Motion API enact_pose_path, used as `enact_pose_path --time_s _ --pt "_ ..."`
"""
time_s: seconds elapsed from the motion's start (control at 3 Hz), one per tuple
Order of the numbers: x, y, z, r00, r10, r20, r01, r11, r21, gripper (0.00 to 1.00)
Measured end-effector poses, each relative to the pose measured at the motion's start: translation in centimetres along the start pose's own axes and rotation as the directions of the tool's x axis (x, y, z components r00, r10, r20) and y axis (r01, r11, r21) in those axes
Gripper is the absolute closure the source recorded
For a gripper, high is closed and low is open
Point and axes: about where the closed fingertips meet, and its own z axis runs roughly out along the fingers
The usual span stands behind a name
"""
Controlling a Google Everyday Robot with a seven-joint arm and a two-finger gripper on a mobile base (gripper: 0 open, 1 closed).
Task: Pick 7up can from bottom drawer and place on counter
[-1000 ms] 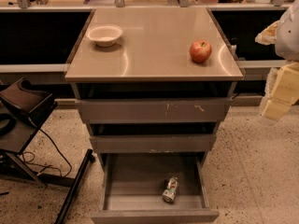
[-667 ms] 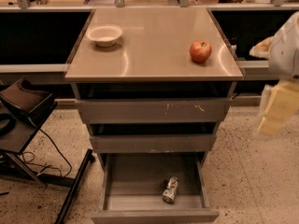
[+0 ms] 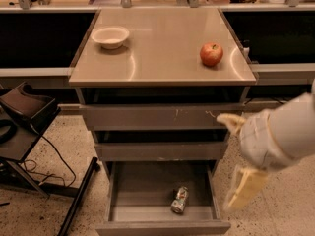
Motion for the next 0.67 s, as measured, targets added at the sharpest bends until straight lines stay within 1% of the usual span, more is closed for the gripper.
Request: enact_pose_path --time_s 0.33,0.67 --pt "1.5 4.7 10.8 0.984 0.054 0.171 -0.035 0.9931 -0.112 0.0" --pt "5.8 9.8 21.4 0.978 0.12 0.17 -0.079 0.9695 -0.232 0.0"
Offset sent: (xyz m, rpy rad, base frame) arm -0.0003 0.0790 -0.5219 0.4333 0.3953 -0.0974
